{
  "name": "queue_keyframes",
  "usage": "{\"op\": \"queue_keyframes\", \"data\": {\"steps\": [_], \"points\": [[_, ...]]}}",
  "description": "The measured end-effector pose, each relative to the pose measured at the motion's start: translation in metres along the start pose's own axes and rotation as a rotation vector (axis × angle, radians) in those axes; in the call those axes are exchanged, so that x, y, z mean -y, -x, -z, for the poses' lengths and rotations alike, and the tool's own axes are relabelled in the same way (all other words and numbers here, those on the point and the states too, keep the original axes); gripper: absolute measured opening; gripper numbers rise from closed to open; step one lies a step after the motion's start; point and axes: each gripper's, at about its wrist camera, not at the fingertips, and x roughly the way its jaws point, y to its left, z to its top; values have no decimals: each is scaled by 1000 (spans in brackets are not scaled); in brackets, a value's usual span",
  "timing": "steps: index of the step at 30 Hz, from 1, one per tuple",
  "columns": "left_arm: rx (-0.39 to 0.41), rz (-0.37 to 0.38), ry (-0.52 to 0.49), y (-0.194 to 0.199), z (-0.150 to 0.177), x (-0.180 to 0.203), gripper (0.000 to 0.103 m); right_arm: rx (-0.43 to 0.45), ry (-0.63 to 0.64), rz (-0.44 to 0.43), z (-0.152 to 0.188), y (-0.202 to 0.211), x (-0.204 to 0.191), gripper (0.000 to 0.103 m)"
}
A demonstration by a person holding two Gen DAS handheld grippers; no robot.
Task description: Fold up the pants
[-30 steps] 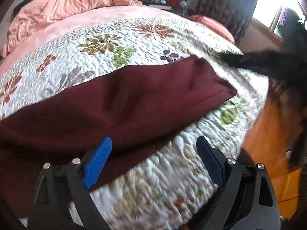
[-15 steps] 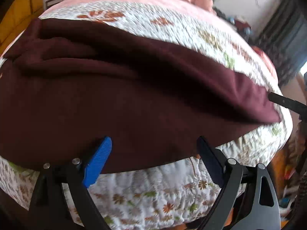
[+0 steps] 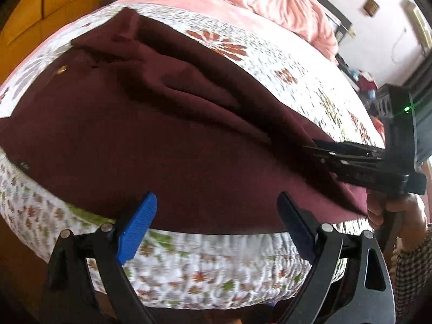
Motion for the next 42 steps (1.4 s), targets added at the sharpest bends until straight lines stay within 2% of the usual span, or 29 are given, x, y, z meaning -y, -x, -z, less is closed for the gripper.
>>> {"op": "queue_keyframes", "data": {"steps": [2, 8, 10, 14, 16, 20, 23, 29, 31, 34, 36, 39, 42], "points": [[4, -5, 19, 4, -1, -9, 90, -3, 1, 2, -4, -1, -1, 10], [20, 7, 58, 11, -14, -19, 90, 120, 124, -45, 24, 39, -29, 8], [33, 24, 76, 12, -27, -16, 91, 126, 174, -33, 41, 43, -42, 8], [26, -7, 104, 1, -63, -1, 93, 75, 160, -15, 62, 10, -46, 8], [0, -67, 86, -10, -82, 7, 93, 66, 128, -18, 67, -2, -44, 8], [-41, -276, -10, -36, -128, 32, 93, 85, 71, -56, 67, -6, -34, 9], [-135, -426, -36, -66, -153, 38, 93, 92, 52, -79, 67, -4, -29, 9], [-264, -479, 5, -102, -178, 21, 93, 102, 58, -85, 69, -4, -30, 9], [-308, -486, 14, -111, -180, 17, 88, 106, 50, -94, 69, -4, -29, 9], [-342, -440, 47, -119, -183, 6, 71, 112, 34, -112, 70, -4, -25, 9], [-341, -401, 63, -117, -185, 4, 50, 114, 26, -118, 71, -4, -22, 9], [-310, -379, 74, -106, -183, 0, 29, 117, 22, -113, 71, -3, -21, 10], [-237, -349, 98, -82, -174, -3, 17, 119, 1, -116, 72, 0, -16, 11]]}}
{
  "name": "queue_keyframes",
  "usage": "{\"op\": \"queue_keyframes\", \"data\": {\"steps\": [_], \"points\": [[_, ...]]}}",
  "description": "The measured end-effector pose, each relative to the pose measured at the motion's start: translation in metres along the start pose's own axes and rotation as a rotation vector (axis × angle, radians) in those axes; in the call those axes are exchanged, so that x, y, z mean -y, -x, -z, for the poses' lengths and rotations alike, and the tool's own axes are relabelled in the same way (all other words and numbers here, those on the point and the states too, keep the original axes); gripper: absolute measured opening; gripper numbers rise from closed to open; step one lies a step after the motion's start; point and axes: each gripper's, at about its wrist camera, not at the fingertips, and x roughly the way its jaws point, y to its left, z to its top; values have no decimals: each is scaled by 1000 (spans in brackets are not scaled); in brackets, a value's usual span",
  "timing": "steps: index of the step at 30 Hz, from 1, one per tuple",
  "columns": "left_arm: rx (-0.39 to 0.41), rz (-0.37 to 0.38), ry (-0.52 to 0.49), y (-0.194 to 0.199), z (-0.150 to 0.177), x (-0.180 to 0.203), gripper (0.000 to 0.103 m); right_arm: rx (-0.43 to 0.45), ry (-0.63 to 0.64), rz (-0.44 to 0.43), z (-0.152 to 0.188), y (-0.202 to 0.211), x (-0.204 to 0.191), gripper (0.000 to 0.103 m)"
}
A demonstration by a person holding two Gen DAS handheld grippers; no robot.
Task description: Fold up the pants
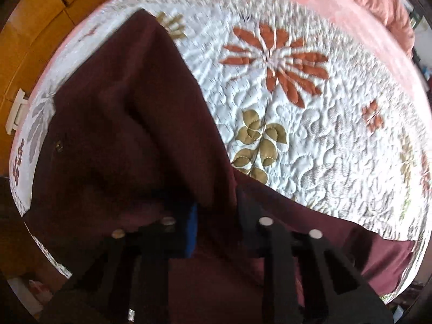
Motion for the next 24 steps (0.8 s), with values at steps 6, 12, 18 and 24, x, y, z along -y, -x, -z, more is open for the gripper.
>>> {"op": "queue_keyframes", "data": {"steps": [6, 12, 18, 24], "points": [[376, 106, 82, 69, 96, -40, 14, -2, -17, 4, 4, 8, 7, 12], [377, 185, 254, 30, 190, -83, 16, -40, 7, 41, 13, 6, 3, 14], [324, 150, 251, 30, 178, -90, 88, -52, -16, 55, 13, 13, 2, 29], [373, -85, 125, 70, 121, -70, 90, -12, -43, 52, 13, 34, -3, 41]]}}
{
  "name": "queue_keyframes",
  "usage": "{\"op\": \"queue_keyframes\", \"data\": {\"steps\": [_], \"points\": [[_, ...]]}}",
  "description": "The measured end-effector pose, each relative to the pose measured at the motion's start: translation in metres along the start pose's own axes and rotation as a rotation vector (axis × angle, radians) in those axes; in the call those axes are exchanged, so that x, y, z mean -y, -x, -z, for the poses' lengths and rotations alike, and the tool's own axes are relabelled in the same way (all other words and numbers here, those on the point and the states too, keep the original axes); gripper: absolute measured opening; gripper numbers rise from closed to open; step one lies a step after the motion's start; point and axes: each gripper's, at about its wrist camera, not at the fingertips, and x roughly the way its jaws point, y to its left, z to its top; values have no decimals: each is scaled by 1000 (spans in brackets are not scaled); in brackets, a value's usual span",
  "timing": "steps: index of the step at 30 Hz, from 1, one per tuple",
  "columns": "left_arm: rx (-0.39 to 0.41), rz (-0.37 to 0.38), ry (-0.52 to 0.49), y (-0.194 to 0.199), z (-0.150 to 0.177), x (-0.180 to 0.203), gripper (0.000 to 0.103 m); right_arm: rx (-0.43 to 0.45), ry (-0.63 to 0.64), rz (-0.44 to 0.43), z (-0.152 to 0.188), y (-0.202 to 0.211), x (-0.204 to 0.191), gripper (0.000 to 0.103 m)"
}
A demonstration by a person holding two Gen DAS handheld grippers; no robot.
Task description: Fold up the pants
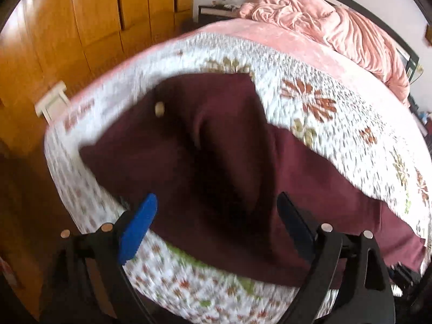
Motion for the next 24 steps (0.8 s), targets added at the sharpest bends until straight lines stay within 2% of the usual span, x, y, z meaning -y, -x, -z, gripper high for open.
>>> {"op": "queue_keyframes", "data": {"steps": [4, 5, 7, 10, 14, 19, 21, 22, 24], "points": [[2, -158, -117, -8, -48, 29, 90, 41, 0, -8, -5, 14, -3, 41], [-16, -183, -148, -12, -61, 38, 90, 45, 0, -13, -6, 17, -4, 41], [-53, -188, -191, -22, -82, 54, 90, 51, 0, -13, -5, 20, -3, 41], [-112, -307, -260, -62, -111, 80, 90, 57, -26, -22, -3, 21, 2, 41], [-222, -417, -260, -111, -122, 89, 90, 49, -62, -32, 4, 19, 12, 41], [-294, -497, -265, -146, -120, 87, 90, 31, -91, -31, 14, 15, 22, 43], [-343, -499, -244, -157, -115, 79, 86, 29, -100, -29, 15, 15, 25, 43], [-346, -507, -243, -159, -114, 77, 79, 31, -106, -31, 15, 15, 26, 43], [-318, -469, -233, -156, -112, 71, 68, 37, -112, -31, 14, 15, 26, 43]]}}
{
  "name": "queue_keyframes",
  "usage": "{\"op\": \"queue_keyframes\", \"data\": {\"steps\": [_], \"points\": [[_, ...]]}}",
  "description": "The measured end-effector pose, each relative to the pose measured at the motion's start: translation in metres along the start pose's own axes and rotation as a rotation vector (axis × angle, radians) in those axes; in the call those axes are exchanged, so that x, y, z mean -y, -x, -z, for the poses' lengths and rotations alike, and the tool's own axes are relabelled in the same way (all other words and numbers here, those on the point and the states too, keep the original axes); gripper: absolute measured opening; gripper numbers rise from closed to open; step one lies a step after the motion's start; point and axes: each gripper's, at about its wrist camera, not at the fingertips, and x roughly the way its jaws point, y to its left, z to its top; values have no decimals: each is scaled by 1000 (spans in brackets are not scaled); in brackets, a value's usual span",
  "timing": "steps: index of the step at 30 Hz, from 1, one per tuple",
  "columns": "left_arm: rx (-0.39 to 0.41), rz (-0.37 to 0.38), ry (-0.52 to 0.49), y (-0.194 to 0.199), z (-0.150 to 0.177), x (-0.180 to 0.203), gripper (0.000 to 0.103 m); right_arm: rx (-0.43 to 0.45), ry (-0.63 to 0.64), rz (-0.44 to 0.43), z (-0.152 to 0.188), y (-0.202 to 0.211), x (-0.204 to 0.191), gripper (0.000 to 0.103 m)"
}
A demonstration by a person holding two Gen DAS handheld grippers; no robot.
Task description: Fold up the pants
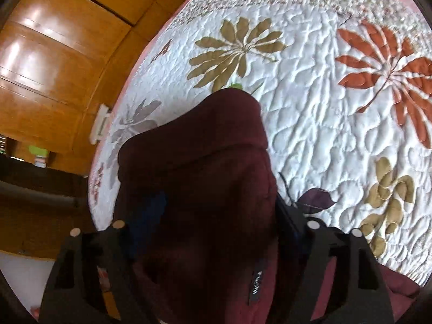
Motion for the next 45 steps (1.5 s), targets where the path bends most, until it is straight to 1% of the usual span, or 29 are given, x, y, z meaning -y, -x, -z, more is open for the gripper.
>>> {"op": "queue_keyframes", "data": {"steps": [1, 3, 4, 5, 6, 7, 10, 12, 15, 16, 17, 19, 22, 23, 24, 25, 26, 28, 29, 30, 31, 32, 33, 35, 37, 38, 40, 43, 45], "points": [[12, 22, 11, 0, 1, -3, 62, 2, -1, 1, -1, 0, 0, 43], [31, 115, 72, 0, 3, -16, 35, 6, -2, 4, -2, 0, -1, 43], [32, 132, 87, 1, 3, -18, 28, 6, -2, 4, -3, 0, -1, 43], [37, 153, 111, 2, 4, -25, 16, 8, -6, 8, -3, 0, -1, 43], [49, 179, 140, 4, 5, -34, 11, 9, -8, 10, -3, 0, -1, 43], [57, 202, 162, 7, 6, -38, 10, 8, -11, 11, -2, 0, -1, 43], [108, 321, 273, 15, 19, -71, 9, 7, -10, 28, -1, 0, 1, 43], [207, 397, 360, 31, 41, -101, 9, 8, -20, 32, 0, 0, 3, 43], [359, 437, 457, 52, 86, -144, 9, 13, -35, 31, 2, 2, 6, 43], [388, 464, 500, 52, 102, -161, 9, 12, -35, 33, 2, 2, 6, 43], [398, 464, 523, 51, 115, -170, 9, 12, -35, 36, 2, 1, 5, 43], [397, 487, 567, 39, 137, -189, 9, 10, -36, 32, 2, 0, 4, 43], [326, 481, 605, 3, 164, -202, 11, 0, -38, 28, 2, -4, -1, 43], [273, 500, 617, -16, 170, -203, 11, -4, -40, 23, 2, -5, -3, 43], [220, 546, 622, -35, 174, -202, 14, -9, -44, 19, 2, -5, -5, 43], [193, 574, 627, -48, 176, -201, 15, -12, -47, 13, 3, -5, -8, 43], [181, 599, 631, -61, 180, -200, 16, -13, -45, 13, 3, -5, -10, 43], [210, 620, 621, -60, 185, -199, 18, -13, -29, 28, 3, -1, -16, 46], [228, 612, 606, -53, 186, -199, 30, -13, -26, 28, 3, 2, -19, 49], [241, 613, 596, -46, 188, -199, 59, -10, -30, 17, 4, 5, -20, 50], [251, 609, 584, -38, 191, -200, 75, -6, -54, -17, 5, 9, -19, 50], [279, 583, 573, -23, 197, -200, 85, -2, -79, -46, 7, 12, -18, 50], [305, 574, 567, -13, 202, -199, 85, 4, -105, -68, 9, 16, -15, 50], [352, 602, 538, 6, 212, -197, 85, 18, -159, -93, 17, 24, -10, 50], [395, 675, 511, 24, 224, -188, 83, 26, -222, -126, 26, 32, -2, 50], [398, 749, 456, 32, 226, -174, 80, 25, -249, -143, 30, 35, 1, 50], [388, 844, 355, 46, 223, -143, 76, 23, -308, -167, 40, 39, 10, 50], [386, 943, 210, 62, 218, -99, 73, 14, -409, -252, 48, 35, 18, 50], [394, 983, 115, 71, 215, -70, 73, 7, -424, -277, 45, 30, 15, 50]]}}
